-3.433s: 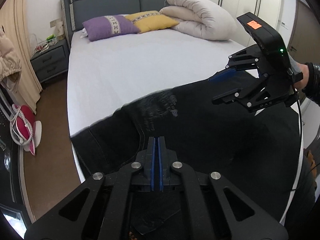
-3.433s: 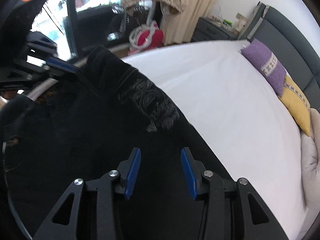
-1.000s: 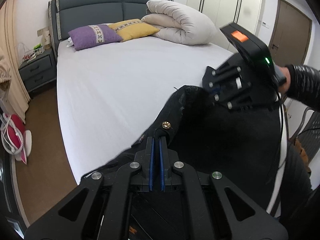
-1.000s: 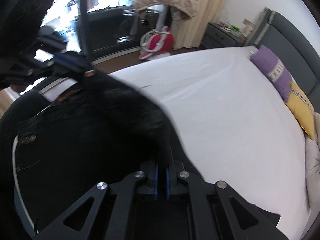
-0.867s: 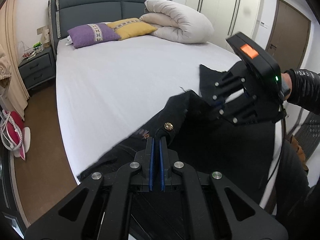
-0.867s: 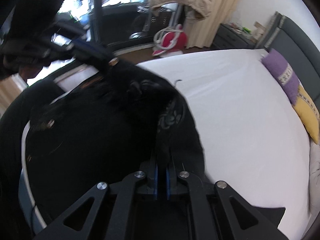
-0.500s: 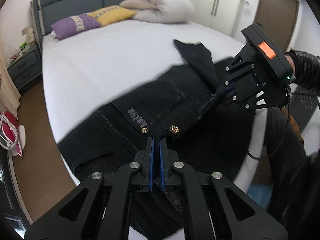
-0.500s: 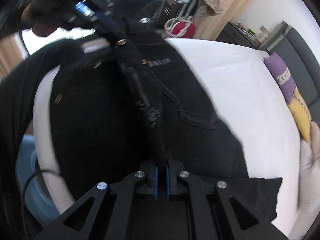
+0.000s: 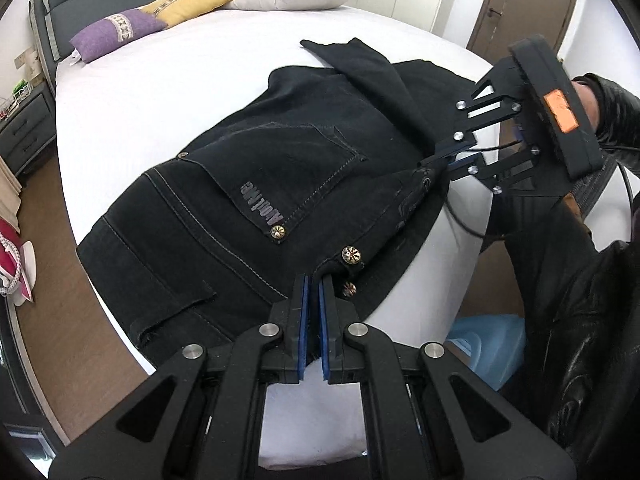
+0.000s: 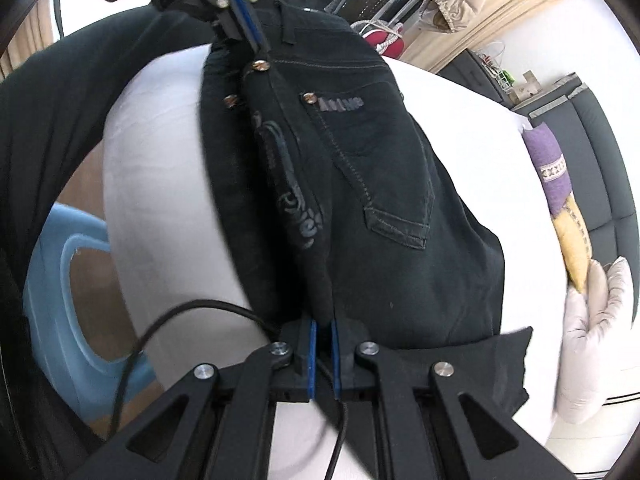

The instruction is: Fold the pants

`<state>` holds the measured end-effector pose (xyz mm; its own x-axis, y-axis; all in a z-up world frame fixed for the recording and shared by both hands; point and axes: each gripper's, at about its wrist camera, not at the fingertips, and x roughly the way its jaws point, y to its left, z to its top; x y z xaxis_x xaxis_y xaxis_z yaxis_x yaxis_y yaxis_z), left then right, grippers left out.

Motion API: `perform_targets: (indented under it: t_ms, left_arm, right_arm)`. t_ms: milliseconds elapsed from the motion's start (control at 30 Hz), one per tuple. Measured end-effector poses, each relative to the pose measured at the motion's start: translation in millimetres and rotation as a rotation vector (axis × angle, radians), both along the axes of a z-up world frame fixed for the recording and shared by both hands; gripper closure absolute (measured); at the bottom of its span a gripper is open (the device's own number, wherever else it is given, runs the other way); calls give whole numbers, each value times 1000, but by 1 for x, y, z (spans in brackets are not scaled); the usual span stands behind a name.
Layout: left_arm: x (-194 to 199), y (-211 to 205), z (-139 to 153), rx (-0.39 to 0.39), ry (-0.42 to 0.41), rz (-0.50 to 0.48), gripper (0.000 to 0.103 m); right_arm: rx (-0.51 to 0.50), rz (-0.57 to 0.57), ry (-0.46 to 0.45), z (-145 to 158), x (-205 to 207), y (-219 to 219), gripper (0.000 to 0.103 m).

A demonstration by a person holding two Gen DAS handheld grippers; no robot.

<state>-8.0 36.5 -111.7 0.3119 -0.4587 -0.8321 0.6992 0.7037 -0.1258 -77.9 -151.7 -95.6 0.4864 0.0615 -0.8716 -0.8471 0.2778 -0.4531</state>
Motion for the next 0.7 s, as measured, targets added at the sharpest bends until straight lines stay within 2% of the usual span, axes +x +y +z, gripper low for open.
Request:
perform_targets:
  t_ms: [133,400,533,700]
  left_arm:
    - [7,0,1,2,17,1,100]
    - [9,10,-5,-12,50,19,97]
    - [18,18,-12,-68,99,83,94]
    - [10,23,8,-55,114,74,90]
  right_arm:
    - [-72,16,-37,-1,-13,10,96]
    - [-101,-4,-27,-14,-25,13,96]
    - [-58,-67,1,-23,-17,13,96]
    - [-12,-126,3,-23,-17,12,93]
